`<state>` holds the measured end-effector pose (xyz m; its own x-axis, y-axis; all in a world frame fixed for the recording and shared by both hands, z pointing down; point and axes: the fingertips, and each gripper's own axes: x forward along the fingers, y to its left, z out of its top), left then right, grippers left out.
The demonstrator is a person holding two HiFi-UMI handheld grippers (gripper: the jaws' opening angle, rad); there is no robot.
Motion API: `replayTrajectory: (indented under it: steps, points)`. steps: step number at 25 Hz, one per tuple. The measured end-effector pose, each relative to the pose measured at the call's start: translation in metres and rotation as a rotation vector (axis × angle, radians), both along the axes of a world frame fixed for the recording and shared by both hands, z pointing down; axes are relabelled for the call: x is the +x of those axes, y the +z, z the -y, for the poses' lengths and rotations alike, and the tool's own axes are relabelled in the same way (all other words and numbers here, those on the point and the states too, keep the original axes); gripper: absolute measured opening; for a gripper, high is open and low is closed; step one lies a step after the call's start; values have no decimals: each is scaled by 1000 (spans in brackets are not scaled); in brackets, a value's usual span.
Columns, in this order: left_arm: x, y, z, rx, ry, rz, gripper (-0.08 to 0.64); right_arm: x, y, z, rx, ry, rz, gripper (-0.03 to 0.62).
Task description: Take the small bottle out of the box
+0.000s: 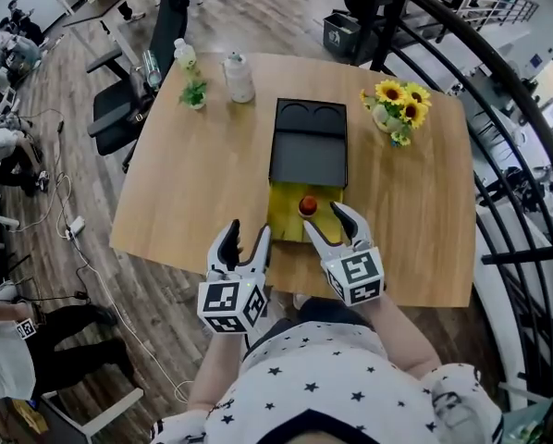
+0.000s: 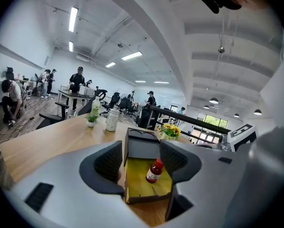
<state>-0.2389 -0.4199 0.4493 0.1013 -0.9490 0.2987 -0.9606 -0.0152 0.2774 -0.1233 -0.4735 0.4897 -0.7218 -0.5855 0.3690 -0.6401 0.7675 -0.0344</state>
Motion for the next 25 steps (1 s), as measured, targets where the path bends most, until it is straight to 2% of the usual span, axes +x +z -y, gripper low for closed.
replayTrajectory:
  steps: [17,22,25]
  points:
    - [-8,22,34,-57,-20,-15,229,-26,63,33,-77,-85,-118,232]
    - [-7,25,38,-69,-8,-13,229,-27,69,35,-106,-82,-134,201]
    - [-8,25,38,-73,-4,-14,229,-29,69,34,-101,-81,-141,154]
